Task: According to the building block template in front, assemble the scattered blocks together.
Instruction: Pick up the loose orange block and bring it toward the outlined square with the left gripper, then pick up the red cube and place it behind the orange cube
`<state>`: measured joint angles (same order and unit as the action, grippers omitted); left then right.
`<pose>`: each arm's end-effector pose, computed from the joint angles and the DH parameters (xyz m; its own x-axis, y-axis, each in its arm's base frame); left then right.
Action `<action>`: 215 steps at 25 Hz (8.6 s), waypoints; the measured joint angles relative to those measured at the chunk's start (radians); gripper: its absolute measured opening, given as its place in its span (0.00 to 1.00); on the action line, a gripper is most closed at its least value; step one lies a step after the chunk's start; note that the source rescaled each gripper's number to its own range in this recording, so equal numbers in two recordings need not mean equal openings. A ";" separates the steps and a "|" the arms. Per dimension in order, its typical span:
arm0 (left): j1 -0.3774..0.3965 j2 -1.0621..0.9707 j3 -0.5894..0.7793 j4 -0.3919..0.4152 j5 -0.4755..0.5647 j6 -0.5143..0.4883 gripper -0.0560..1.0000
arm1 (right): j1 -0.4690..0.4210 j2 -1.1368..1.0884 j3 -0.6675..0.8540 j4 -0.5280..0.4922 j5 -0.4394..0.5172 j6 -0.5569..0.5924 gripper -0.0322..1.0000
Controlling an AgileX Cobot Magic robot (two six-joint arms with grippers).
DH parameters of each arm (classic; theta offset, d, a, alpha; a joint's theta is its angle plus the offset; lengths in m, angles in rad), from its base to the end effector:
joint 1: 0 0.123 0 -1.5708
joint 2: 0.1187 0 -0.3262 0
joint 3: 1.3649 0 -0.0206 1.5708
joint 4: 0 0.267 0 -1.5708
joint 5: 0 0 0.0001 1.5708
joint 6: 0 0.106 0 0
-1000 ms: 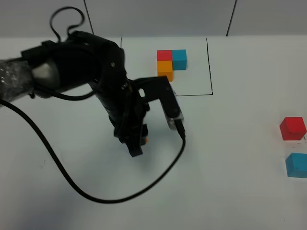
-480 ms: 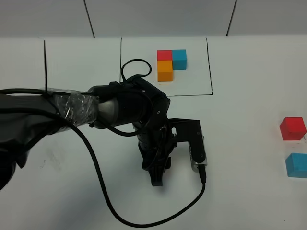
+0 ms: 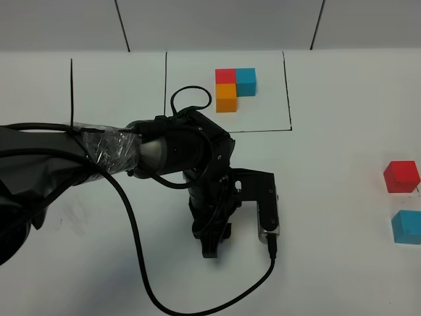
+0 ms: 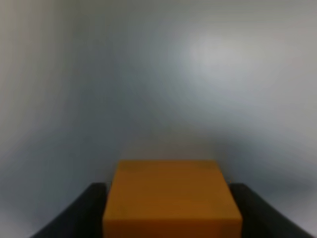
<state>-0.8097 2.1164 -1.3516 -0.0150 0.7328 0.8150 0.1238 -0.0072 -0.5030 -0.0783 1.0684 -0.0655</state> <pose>0.3019 -0.3185 0.1238 0.0497 0.9918 -0.1180 0.9934 -0.0369 0.1082 -0.0197 -0.0098 0.2786 -0.4403 -0.1584 -0.8838 -0.1085 0.9865 -0.1228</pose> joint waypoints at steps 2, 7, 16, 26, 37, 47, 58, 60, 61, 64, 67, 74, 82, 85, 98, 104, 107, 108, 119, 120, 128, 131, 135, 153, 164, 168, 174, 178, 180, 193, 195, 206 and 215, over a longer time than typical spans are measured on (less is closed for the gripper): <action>0.000 -0.011 -0.011 0.015 0.014 -0.001 0.72 | 0.000 0.000 0.000 0.000 0.000 0.000 0.03; -0.001 -0.105 -0.066 0.025 0.061 -0.021 1.00 | 0.000 0.000 0.000 0.000 0.000 0.000 0.03; -0.001 -0.444 -0.085 0.115 0.262 -0.189 0.84 | 0.000 0.000 0.000 0.000 0.000 0.000 0.03; 0.000 -0.782 -0.087 0.389 0.460 -0.464 0.67 | 0.000 0.000 0.000 0.000 0.000 0.000 0.03; 0.000 -1.240 -0.088 0.353 0.462 -0.560 0.65 | 0.000 0.000 0.000 0.000 0.000 0.000 0.03; 0.000 -1.629 0.136 0.281 0.462 -0.521 0.54 | 0.000 0.000 0.000 0.000 0.000 0.000 0.03; 0.153 -1.869 0.541 0.188 0.462 -0.548 0.53 | 0.000 0.000 0.000 0.000 0.000 0.000 0.03; 0.222 -1.901 0.552 0.120 0.462 -0.547 0.53 | 0.000 0.000 0.000 0.000 0.000 0.000 0.03; 0.263 -1.919 0.553 0.085 0.462 -0.547 0.53 | 0.000 0.000 0.000 0.000 0.000 0.000 0.03; 0.391 -1.980 0.568 -0.030 0.462 -0.546 0.53 | 0.000 0.000 0.000 0.000 0.000 0.000 0.03; 0.534 -2.054 0.600 -0.063 0.455 -0.562 0.53 | 0.000 0.000 0.000 0.000 0.000 0.000 0.03; 0.849 -2.122 0.699 0.000 0.387 -0.768 0.53 | 0.000 0.000 0.000 0.000 0.000 0.000 0.03; 0.909 -2.122 0.845 0.072 0.361 -0.866 0.53 | 0.000 0.000 0.000 0.000 0.000 0.000 0.03; 0.909 -2.122 0.846 0.071 0.353 -0.864 0.53 | 0.000 0.000 0.000 0.000 0.000 0.000 0.03; 0.886 -2.122 0.846 0.071 0.351 -0.856 0.53 | 0.000 0.000 0.000 0.000 0.000 0.000 0.03; 0.886 -2.122 0.846 0.071 0.351 -0.856 0.53 | 0.000 0.000 0.000 0.000 0.000 0.000 0.03; 0.886 -2.122 0.846 0.071 0.351 -0.856 0.53 | 0.000 0.000 0.000 0.000 0.000 0.000 0.03; 0.886 -2.122 0.846 0.071 0.351 -0.856 0.53 | 0.000 0.000 0.000 0.000 0.000 0.000 0.03; 0.886 -2.122 0.846 0.072 0.350 -0.855 0.53 | -0.002 0.119 -0.001 -0.002 -0.003 0.245 0.13; 0.886 -2.122 0.846 0.072 0.350 -0.855 0.53 | -0.002 0.162 -0.007 -0.002 -0.010 0.263 0.16; 0.886 -2.122 0.846 0.072 0.350 -0.855 0.53 | -0.005 0.602 -0.122 -0.025 -0.140 0.285 0.52; 0.886 -2.122 0.846 0.072 0.350 -0.855 0.53 | -0.005 0.747 -0.162 -0.031 -0.172 0.284 0.76; 0.886 -2.122 0.846 0.072 0.350 -0.855 0.53 | -0.005 0.919 -0.220 -0.032 -0.226 0.284 0.97; 0.886 -2.122 0.846 0.072 0.350 -0.855 0.53 | -0.049 1.541 -0.416 -0.112 -0.452 0.282 1.00; 0.886 -2.122 0.846 0.072 0.350 -0.852 0.53 | -0.098 1.748 -0.420 -0.115 -0.541 0.254 1.00; 0.886 -2.122 0.846 0.072 0.350 -0.852 0.52 | -0.098 1.791 -0.420 -0.114 -0.575 0.254 0.99; 0.886 -2.122 0.846 0.072 0.350 -0.853 0.52 | -0.098 1.850 -0.420 -0.113 -0.633 0.254 0.98; 0.886 -2.122 0.846 0.072 0.350 -0.852 0.52 | -0.098 1.871 -0.420 -0.099 -0.648 0.248 0.90; 0.886 -2.122 0.846 0.072 0.350 -0.852 0.52 | -0.098 1.876 -0.420 -0.097 -0.648 0.247 0.78; 0.886 -2.122 0.846 0.072 0.350 -0.852 0.52 | -0.039 1.729 -0.427 -0.078 -0.629 0.248 0.31; 0.886 -2.122 0.846 0.072 0.350 -0.852 0.52 | 0.011 1.693 -0.439 -0.048 -0.613 0.294 0.31; 0.886 -2.122 0.846 0.072 0.350 -0.852 0.52 | 0.396 1.757 -0.634 -0.030 -0.443 0.635 0.31; 0.886 -2.122 0.846 0.072 0.350 -0.852 0.52 | 0.680 1.971 -0.908 -0.223 -0.215 1.067 0.31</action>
<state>0.0765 -0.0059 -0.5052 0.0573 1.0830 -0.0373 0.8042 1.9634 -1.4111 -0.3014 0.8534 1.0013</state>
